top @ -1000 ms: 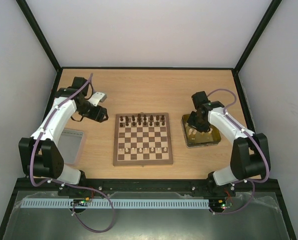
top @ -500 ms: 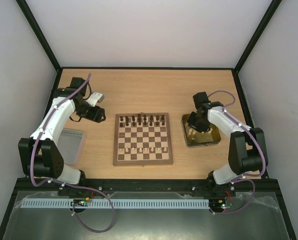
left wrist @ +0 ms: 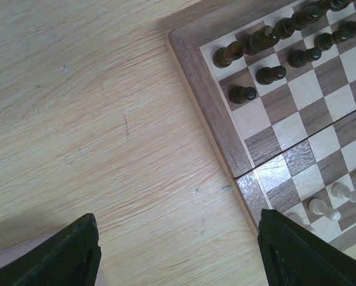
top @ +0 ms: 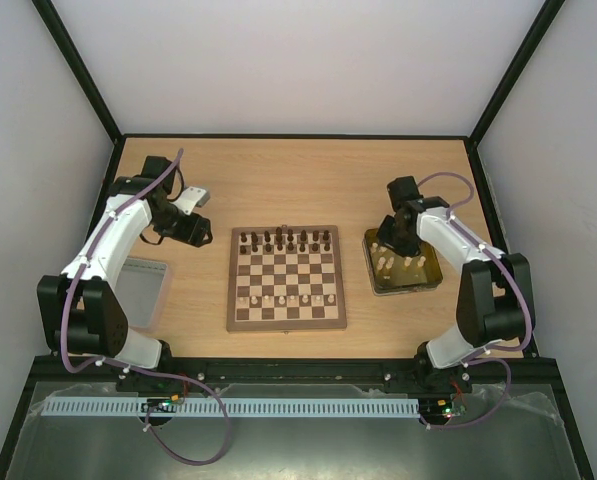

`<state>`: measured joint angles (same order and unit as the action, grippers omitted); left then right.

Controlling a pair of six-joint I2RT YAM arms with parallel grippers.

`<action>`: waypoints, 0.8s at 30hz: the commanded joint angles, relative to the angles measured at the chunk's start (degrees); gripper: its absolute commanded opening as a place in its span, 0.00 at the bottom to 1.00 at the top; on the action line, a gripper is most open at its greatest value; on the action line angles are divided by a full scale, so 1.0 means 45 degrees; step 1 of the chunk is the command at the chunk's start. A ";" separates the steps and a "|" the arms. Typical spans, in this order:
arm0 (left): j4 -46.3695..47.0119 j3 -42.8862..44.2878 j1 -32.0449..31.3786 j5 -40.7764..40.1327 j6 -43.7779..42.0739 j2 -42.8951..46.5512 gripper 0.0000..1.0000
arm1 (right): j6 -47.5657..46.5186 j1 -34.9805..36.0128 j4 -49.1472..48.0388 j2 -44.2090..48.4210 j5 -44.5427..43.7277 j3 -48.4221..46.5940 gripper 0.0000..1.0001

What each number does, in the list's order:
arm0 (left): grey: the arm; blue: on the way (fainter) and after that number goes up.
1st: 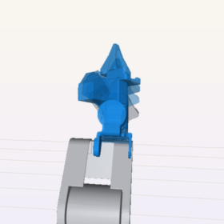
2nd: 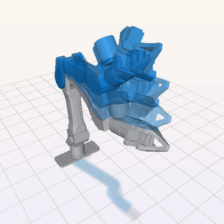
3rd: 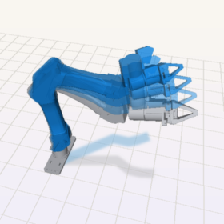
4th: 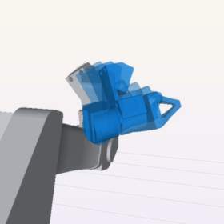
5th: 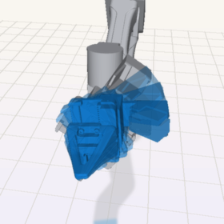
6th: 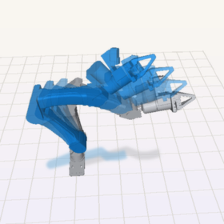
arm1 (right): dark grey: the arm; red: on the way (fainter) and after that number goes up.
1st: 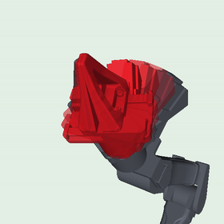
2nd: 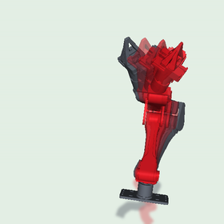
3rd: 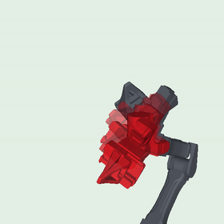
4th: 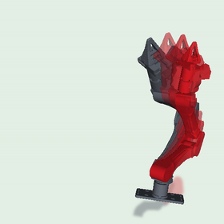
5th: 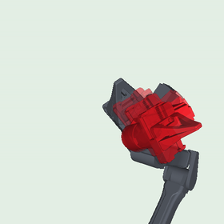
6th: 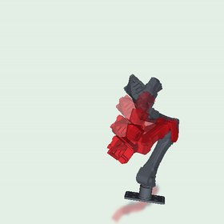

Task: Set up the chess pieces on the board
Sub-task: Pick up the chess piece from the storage box.

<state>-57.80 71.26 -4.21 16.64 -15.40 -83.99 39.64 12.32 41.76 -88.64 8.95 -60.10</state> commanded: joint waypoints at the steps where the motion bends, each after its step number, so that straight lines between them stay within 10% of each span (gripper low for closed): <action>1: -0.0175 -0.0152 0.0018 0.0032 0.0102 0.0187 0.73 | 0.0218 -0.0664 0.0307 0.0306 -0.0677 0.0232 0.29; 24: 0.0119 -0.0348 -0.0081 0.0246 0.0238 0.0362 0.73 | 0.0327 -0.2580 0.0494 0.0813 -0.0842 0.1121 0.29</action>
<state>-57.04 70.30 -4.32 16.99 -14.92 -83.96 40.97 1.76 41.95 -86.54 7.46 -55.31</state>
